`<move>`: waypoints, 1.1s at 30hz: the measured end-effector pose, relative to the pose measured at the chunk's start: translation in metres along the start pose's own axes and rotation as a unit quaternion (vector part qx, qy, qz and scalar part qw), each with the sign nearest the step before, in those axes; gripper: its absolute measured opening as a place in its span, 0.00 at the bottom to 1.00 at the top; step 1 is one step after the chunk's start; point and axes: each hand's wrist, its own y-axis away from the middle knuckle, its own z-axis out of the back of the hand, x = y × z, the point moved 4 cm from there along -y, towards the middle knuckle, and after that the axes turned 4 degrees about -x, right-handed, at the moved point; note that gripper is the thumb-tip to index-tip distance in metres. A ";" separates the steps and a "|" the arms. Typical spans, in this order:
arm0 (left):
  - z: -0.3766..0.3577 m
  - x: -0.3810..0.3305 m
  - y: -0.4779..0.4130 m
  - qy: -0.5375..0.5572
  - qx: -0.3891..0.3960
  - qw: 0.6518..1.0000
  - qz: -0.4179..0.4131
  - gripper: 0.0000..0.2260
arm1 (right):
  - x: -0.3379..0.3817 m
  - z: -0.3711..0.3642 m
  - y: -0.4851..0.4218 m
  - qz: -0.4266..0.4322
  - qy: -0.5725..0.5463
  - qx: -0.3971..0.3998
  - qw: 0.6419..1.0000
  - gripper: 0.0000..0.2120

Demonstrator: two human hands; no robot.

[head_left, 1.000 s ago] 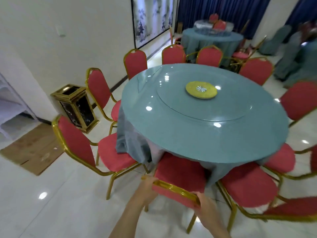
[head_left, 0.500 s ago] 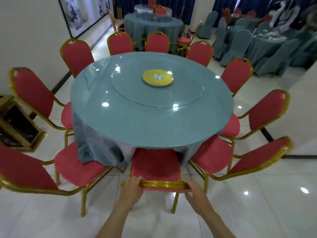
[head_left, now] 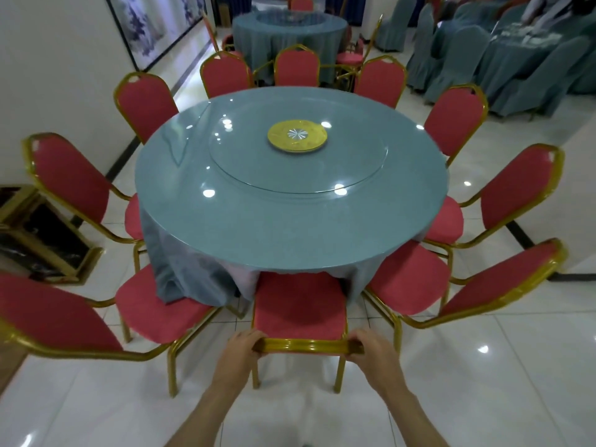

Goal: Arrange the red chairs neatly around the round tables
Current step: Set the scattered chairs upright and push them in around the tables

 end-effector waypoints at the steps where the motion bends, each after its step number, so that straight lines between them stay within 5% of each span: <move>1: 0.000 0.001 0.002 0.002 0.002 1.000 0.003 0.17 | 0.002 0.000 0.004 0.004 0.004 0.002 1.000 0.16; 8: 0.021 -0.006 0.007 0.050 0.026 0.998 0.032 0.13 | 0.008 0.008 0.014 0.005 0.009 0.053 0.999 0.15; 12: 0.042 -0.016 0.015 0.077 0.030 0.996 0.029 0.14 | 0.030 0.019 -0.001 0.009 -0.098 0.105 0.990 0.14; 18: 0.089 -0.007 0.046 0.211 -0.063 0.969 0.111 0.08 | 0.112 -0.006 -0.029 0.102 -0.148 0.148 0.972 0.07; 33: 0.264 0.187 0.175 0.207 -0.307 0.907 0.201 0.08 | 0.397 -0.151 -0.023 0.145 -0.238 0.222 0.934 0.06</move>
